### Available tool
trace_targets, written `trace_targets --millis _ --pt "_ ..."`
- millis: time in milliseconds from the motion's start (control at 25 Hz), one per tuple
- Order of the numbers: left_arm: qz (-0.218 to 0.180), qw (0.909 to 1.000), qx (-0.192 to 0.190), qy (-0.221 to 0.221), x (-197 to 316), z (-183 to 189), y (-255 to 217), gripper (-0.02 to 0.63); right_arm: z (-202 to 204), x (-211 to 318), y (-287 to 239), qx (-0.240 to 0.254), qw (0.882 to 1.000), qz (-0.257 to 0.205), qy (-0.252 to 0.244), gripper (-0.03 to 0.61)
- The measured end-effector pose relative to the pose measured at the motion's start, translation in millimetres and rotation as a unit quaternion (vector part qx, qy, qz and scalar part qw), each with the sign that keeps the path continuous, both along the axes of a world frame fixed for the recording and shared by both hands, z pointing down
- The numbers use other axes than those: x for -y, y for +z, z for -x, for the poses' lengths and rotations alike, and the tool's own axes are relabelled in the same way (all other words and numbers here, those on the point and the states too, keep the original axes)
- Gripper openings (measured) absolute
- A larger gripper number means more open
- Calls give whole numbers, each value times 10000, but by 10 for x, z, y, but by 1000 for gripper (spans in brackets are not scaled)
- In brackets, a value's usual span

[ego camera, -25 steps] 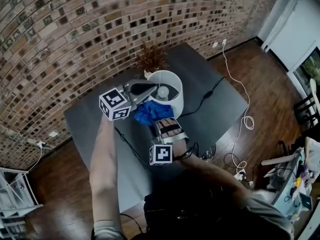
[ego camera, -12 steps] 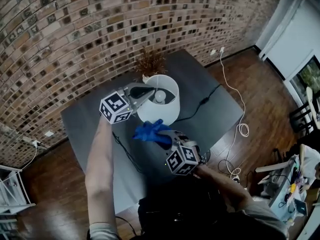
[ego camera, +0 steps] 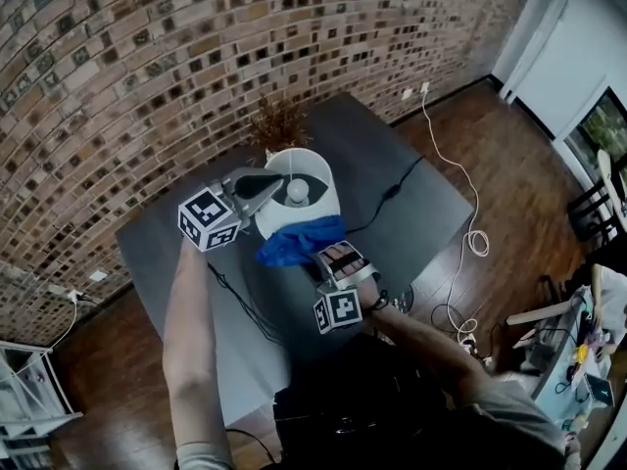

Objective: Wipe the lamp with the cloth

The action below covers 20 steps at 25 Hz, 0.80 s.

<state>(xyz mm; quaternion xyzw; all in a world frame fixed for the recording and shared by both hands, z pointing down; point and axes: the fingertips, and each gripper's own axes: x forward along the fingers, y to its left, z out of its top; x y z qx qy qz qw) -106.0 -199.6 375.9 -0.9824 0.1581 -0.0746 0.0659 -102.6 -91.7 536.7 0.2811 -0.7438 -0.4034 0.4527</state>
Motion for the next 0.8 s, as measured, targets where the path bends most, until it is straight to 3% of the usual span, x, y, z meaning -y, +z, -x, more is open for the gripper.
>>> trace_targets --millis 120,200,320,400,520,680,800 --pt "2 10000 14 -61 -13 27 10 2 -180 -279 767 -460 9933 1056 -33 106" --pt "-19 9999 61 -103 -4 47 16 2 -275 -408 672 -251 9918 1253 -64 106" --pt "-44 9999 89 -136 13 57 4 2 -339 -392 -380 910 9932 698 -175 106" --pt "-50 9999 63 -153 12 46 -3 2 -406 -279 -1233 1730 9845 -29 -276 106" --pt "-75 9998 42 -176 19 14 -23 2 -471 -20 -1940 2168 9713 -905 -382 106" --pt "-20 9997 70 -224 25 10 -15 2 -482 303 -1499 2178 9724 -734 -402 106" --pt "-10 9997 124 -225 27 5 -16 2 -484 213 -998 2032 9746 -675 -654 106"
